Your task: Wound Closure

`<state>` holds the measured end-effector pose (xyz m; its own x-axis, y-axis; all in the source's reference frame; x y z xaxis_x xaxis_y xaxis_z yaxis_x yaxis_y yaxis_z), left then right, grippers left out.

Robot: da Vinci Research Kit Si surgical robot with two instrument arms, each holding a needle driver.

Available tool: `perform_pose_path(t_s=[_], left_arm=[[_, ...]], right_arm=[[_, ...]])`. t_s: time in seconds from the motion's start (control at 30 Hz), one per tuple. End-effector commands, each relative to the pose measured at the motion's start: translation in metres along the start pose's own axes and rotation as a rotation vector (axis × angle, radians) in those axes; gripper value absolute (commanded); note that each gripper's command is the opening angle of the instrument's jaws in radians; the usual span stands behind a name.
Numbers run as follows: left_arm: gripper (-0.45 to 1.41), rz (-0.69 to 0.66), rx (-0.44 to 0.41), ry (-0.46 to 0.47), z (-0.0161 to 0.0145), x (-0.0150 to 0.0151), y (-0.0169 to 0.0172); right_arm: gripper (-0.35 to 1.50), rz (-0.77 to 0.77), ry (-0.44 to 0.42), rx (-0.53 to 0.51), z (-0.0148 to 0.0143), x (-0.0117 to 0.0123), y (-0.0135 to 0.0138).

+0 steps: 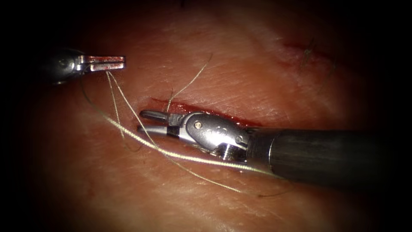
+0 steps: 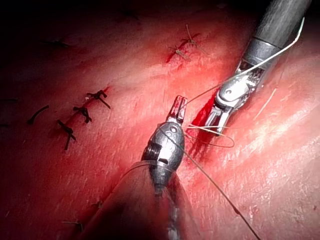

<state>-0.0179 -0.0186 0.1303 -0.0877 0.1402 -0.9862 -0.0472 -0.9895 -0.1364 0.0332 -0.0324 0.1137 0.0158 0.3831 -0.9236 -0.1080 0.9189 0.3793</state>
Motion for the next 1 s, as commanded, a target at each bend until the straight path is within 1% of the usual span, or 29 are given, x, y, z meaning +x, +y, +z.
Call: perform_pose_path(t_s=[0.03, 0.1, 0.13, 0.17, 0.2, 0.23, 0.3, 0.37, 0.43, 0.53, 0.67, 0.77, 0.83, 0.87, 0.9, 0.93, 1.0], left_arm=[[-0.45, -0.002, -0.008, 0.008, 0.0006, -0.0001, 0.0007], [-0.45, -0.002, -0.017, 0.014, 0.0006, 0.0006, 0.0018], [-0.45, 0.000, -0.031, 0.024, 0.0006, 0.0014, 0.0032], [-0.45, 0.000, -0.031, 0.024, 0.0006, 0.0014, 0.0032], [-0.45, 0.002, -0.040, 0.031, 0.0004, 0.0020, 0.0043], [-0.45, 0.002, -0.040, 0.031, 0.0004, 0.0020, 0.0043], [-0.45, -0.005, -0.057, 0.041, 0.0001, 0.0028, 0.0061], [-0.45, -0.008, -0.065, 0.042, -0.0001, 0.0030, 0.0067], [-0.45, -0.018, -0.101, 0.017, -0.0007, 0.0032, 0.0080], [-0.45, -0.029, -0.122, 0.000, -0.0010, 0.0029, 0.0087], [-0.45, -0.053, -0.175, -0.048, -0.0015, 0.0011, 0.0100], [-0.45, -0.064, -0.215, -0.096, -0.0017, -0.0011, 0.0107], [-0.45, -0.054, -0.244, -0.139, -0.0018, -0.0029, 0.0106], [-0.45, -0.034, -0.231, -0.203, -0.0021, -0.0047, 0.0099], [-0.45, -0.028, -0.223, -0.218, -0.0022, -0.0054, 0.0095], [-0.45, -0.028, -0.223, -0.218, -0.0022, -0.0054, 0.0095], [-0.45, -0.021, -0.187, -0.240, -0.0027, -0.0073, 0.0080]], right_arm=[[0.17, 0.002, 0.008, -0.004, 0.0008, -0.0005, 0.0004], [0.17, 0.007, 0.011, -0.007, 0.0008, -0.0001, 0.0009], [0.17, 0.009, 0.011, -0.008, 0.0008, 0.0000, 0.0011], [0.17, 0.009, 0.011, -0.008, 0.0008, 0.0000, 0.0011], [0.17, 0.008, 0.012, -0.008, 0.0009, 0.0000, 0.0010], [0.17, 0.008, 0.012, -0.008, 0.0009, 0.0000, 0.0010], [0.17, 0.007, 0.012, -0.007, 0.0009, 0.0000, 0.0008], [0.17, 0.008, 0.012, -0.007, 0.0009, 0.0000, 0.0008], [0.17, 0.008, 0.012, -0.007, 0.0008, 0.0000, 0.0009], [0.17, 0.008, 0.012, -0.007, 0.0009, 0.0000, 0.0008], [0.17, 0.009, 0.013, -0.002, 0.0008, 0.0002, 0.0007], [0.17, 0.010, 0.014, 0.000, 0.0006, 0.0004, 0.0006], [0.17, 0.011, 0.017, 0.000, 0.0004, 0.0005, 0.0005], [0.17, 0.011, 0.017, 0.002, 0.0002, 0.0005, 0.0004], [0.17, 0.011, 0.017, 0.003, 0.0001, 0.0006, 0.0004], [0.17, 0.011, 0.017, 0.003, 0.0001, 0.0006, 0.0004], [0.17, 0.012, 0.018, 0.004, 0.0000, 0.0007, 0.0002]])
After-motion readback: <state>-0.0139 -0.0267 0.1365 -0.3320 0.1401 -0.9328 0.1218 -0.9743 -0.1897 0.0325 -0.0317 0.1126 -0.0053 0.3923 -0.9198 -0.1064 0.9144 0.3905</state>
